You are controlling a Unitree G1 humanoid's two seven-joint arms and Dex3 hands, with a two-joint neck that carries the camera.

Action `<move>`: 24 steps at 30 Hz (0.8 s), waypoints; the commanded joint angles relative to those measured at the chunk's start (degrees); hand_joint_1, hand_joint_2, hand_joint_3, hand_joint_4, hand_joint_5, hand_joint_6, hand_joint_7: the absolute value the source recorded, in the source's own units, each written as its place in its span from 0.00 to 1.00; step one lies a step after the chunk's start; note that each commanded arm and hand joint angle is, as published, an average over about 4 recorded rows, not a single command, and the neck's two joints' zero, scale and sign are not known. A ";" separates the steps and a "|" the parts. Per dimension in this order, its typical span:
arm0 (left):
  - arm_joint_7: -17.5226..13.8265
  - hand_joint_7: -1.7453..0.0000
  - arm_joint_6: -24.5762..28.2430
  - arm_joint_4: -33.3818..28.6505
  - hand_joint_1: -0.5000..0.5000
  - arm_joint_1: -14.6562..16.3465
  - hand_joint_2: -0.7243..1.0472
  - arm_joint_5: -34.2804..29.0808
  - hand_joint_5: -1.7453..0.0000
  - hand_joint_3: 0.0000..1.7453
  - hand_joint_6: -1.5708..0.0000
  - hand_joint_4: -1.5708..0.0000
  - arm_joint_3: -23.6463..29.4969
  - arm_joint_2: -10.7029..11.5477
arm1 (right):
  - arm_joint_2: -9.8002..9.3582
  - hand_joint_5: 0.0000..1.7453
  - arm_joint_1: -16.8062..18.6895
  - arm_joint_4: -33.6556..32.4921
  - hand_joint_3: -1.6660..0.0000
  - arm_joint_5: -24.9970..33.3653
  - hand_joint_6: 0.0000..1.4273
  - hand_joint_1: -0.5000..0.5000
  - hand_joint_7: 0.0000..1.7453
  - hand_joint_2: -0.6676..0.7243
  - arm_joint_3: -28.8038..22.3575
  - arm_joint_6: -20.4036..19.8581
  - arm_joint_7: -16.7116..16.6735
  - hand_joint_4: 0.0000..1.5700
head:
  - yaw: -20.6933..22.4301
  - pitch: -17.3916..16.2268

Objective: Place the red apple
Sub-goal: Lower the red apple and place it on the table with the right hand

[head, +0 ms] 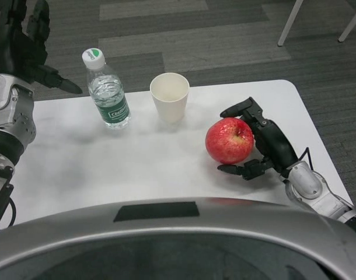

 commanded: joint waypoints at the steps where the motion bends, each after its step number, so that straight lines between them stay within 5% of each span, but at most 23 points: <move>1: 0.25 0.96 0.22 0.21 0.00 0.57 0.25 -0.04 0.97 0.01 1.00 1.00 0.16 0.68 | 0.45 0.81 0.39 0.07 0.48 -0.55 0.08 0.25 0.99 0.08 -1.04 1.02 0.94 0.00 | -0.04 -0.05; 6: 0.25 0.96 0.22 0.19 0.00 0.68 0.25 -0.04 0.97 0.00 1.00 1.00 0.09 0.68 | 0.58 0.69 0.61 0.23 0.48 -0.61 0.04 0.25 1.00 0.09 -1.39 1.02 1.14 0.00 | -0.10 -0.12; 12: 0.25 0.96 0.22 0.10 0.00 1.01 0.25 -0.08 0.94 0.03 1.00 1.00 0.18 0.68 | 0.60 0.53 0.70 0.65 0.38 -0.61 0.00 0.21 0.90 0.09 -1.48 1.02 1.20 0.00 | -0.04 -0.11; 19: 0.25 0.96 0.22 0.12 0.00 1.09 0.25 -0.12 0.94 0.01 1.00 1.00 0.18 0.68 | 0.60 0.24 0.70 0.71 0.32 -0.61 0.00 0.11 0.71 0.09 -1.65 1.02 1.53 0.00 | 0.00 -0.25; 24: 0.25 0.96 0.22 0.16 0.00 1.09 0.25 -0.12 1.00 0.01 1.00 1.00 0.18 0.68 | 0.60 0.07 0.72 0.73 0.42 -0.61 0.00 0.08 0.52 0.13 -1.83 1.02 1.82 0.00 | -0.06 -0.40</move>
